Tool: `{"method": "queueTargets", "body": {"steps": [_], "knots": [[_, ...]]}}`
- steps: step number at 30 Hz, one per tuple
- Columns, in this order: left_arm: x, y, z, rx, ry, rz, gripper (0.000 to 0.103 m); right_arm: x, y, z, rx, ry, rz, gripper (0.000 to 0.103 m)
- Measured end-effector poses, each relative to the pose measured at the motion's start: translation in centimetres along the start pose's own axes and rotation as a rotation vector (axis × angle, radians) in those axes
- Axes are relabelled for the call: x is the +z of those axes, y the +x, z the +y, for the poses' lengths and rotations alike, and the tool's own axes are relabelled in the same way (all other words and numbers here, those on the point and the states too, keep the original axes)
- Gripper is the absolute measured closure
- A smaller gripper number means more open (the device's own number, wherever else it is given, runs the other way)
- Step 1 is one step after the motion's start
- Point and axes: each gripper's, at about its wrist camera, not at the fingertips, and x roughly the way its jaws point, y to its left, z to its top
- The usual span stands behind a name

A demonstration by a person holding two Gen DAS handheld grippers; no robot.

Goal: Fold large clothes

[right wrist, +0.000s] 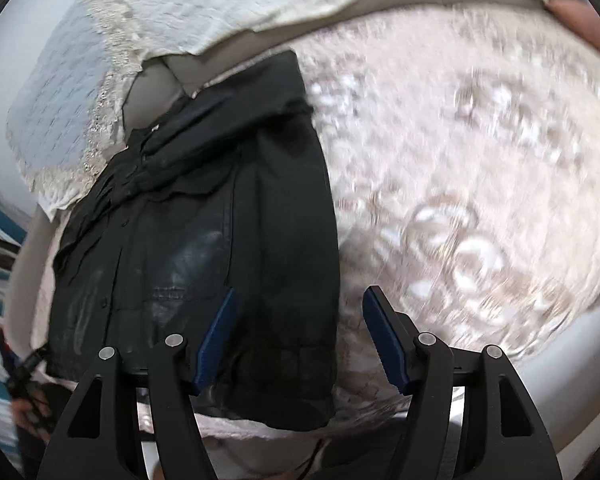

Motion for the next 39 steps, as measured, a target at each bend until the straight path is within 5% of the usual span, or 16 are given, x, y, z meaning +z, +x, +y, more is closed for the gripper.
{"method": "queueTargets", "body": {"steps": [8, 10, 13, 15, 18, 21, 29, 39], "knots": [[-1.9, -1.1, 0.2, -0.081, -0.025, 0.040, 0.023, -2.0, 0.2, 1.0, 0.095, -0.009, 0.077, 0.037], [-2.0, -1.2, 0.4, -0.093, -0.045, 0.047, 0.023, -2.1, 0.2, 1.0, 0.124, 0.019, 0.087, 0.044], [-1.8, -1.0, 0.0, -0.069, -0.028, 0.061, 0.025, -2.1, 0.7, 0.9, 0.139, 0.027, 0.109, 0.070], [-1.7, -1.1, -0.4, -0.072, -0.017, 0.070, 0.039, -2.1, 1.1, 1.1, 0.149, 0.026, 0.121, 0.085], [-1.8, -1.5, -0.8, -0.113, -0.017, 0.071, 0.070, -2.1, 1.2, 1.5, 0.152, 0.018, 0.114, 0.090], [-1.8, -1.6, -0.9, -0.140, -0.007, 0.073, 0.088, -2.0, 1.0, 1.7, 0.163, 0.014, 0.102, 0.093], [-1.0, -3.3, -2.4, -0.152, 0.029, 0.037, 0.093, -1.6, -0.9, 2.2, 0.201, -0.016, 0.055, 0.094], [3.5, -7.3, 0.0, -0.442, -0.133, -0.065, 0.094, 1.2, -3.9, 3.8, 0.389, -0.005, -0.030, 0.095]]}}
